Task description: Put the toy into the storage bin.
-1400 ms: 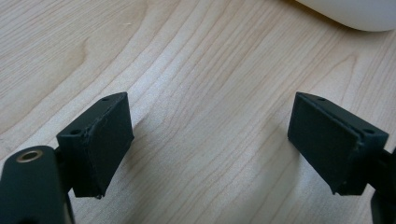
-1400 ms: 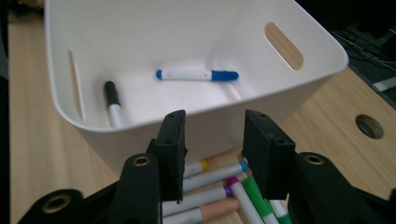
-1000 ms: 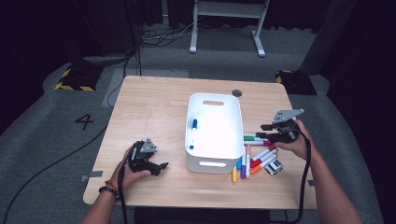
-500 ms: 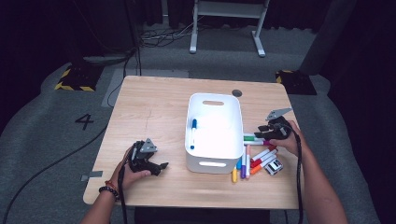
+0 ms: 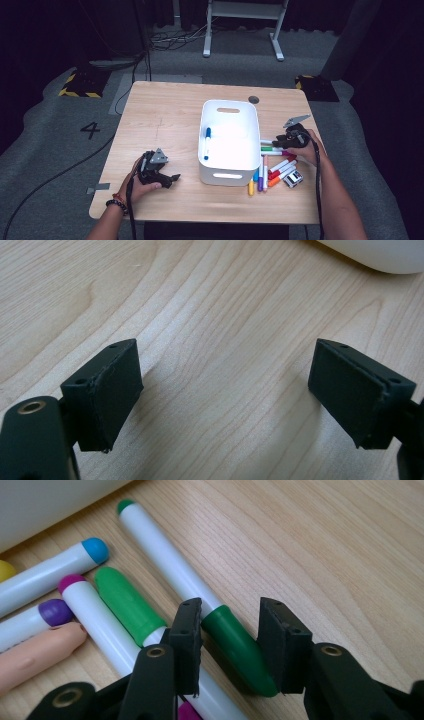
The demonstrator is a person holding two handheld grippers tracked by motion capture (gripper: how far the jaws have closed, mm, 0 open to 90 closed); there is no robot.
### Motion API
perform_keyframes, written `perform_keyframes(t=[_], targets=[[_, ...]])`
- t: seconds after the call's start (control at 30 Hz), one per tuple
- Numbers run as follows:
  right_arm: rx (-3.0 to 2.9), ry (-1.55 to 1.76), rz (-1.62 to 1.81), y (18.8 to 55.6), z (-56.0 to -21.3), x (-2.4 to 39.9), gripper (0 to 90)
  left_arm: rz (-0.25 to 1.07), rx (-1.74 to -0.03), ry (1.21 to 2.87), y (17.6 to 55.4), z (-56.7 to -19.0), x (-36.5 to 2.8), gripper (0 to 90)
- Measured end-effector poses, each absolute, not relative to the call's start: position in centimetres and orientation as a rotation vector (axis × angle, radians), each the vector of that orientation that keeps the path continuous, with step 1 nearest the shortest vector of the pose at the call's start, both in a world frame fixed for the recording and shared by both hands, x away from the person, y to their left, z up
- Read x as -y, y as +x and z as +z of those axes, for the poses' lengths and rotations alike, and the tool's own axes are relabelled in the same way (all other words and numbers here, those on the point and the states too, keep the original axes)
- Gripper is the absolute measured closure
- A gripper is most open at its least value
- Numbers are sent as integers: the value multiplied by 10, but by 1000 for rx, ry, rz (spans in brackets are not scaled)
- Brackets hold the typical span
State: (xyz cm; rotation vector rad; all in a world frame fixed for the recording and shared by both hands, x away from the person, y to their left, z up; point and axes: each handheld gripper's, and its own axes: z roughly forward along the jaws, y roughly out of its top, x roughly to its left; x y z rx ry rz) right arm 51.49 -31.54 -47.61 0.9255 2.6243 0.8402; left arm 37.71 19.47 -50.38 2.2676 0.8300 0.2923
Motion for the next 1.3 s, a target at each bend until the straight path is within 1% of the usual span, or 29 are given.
perform_keyframes(t=[0.17,0.2,0.27,0.3,0.37,0.77,0.83,1.03,1.27,1.3], targets=[[-2632,931,810,517,-479,316,652,296,-830,2267,377,-504,-195,143],[-2626,933,822,518,-480,317,693,296,-829,2267,377,-504,-195,143],[-2623,935,820,518,-480,318,704,288,-831,2265,377,-504,-194,143],[-2624,940,830,517,-480,318,729,298,-828,2268,377,-504,-195,143],[-2612,934,831,517,-480,319,747,297,-829,2268,377,-504,-195,142],[-2566,966,838,513,-479,320,750,295,-828,2269,377,-504,-195,142],[-2540,981,912,510,-473,325,750,296,-828,2269,377,-504,-195,143],[-2495,990,973,504,-461,333,750,297,-828,2268,377,-504,-195,142],[-2394,970,1094,485,-430,347,750,298,-828,2268,377,-504,-195,143],[-2394,970,1094,485,-430,347,750,296,-828,2269,377,-504,-195,143]])
